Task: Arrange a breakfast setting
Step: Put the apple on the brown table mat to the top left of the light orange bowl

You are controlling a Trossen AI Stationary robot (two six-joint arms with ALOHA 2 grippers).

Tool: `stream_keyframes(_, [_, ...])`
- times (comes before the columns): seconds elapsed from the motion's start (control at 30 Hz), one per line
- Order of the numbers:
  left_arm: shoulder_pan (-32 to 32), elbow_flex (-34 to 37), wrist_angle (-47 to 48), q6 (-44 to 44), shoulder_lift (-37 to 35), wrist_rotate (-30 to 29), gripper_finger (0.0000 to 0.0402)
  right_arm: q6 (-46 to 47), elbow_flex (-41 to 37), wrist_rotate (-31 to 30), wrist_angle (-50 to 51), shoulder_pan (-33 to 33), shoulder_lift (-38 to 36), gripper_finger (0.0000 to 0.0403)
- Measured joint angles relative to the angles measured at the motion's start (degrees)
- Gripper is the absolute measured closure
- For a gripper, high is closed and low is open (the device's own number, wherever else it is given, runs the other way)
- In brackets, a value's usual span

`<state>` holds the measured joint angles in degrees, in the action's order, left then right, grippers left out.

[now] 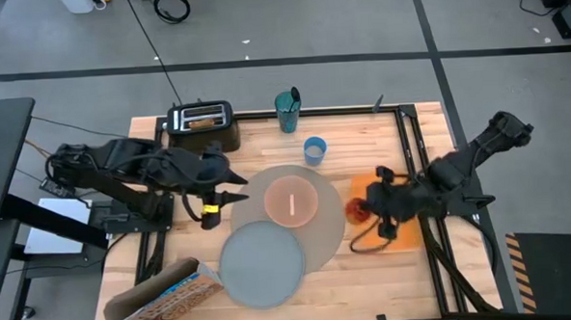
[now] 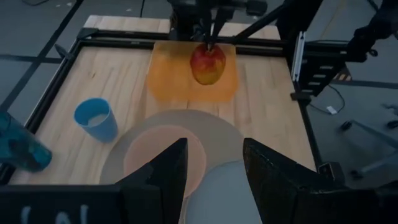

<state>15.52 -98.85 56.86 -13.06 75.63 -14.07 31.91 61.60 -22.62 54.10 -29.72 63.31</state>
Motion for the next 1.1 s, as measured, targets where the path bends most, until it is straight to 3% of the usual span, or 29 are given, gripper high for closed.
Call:
stream_keyframes(0.33, [-0.9,0.0,5.3,-1.0,-4.0,-1.9,0.0237,-13.4,12.9,4.6,-13.9,14.5,12.8,0.0396])
stream_keyframes(0.8, [-3.0,0.0,8.6,-1.0,-9.4,-2.8,0.0237,-22.8,37.3,6.7,-24.3,27.8,42.7,0.0396])
stream_keyframes(1.1, [-2.9,0.0,9.7,1.2,-9.6,-2.8,0.0237,-24.3,41.6,9.5,-29.1,33.0,55.7,0.0396])
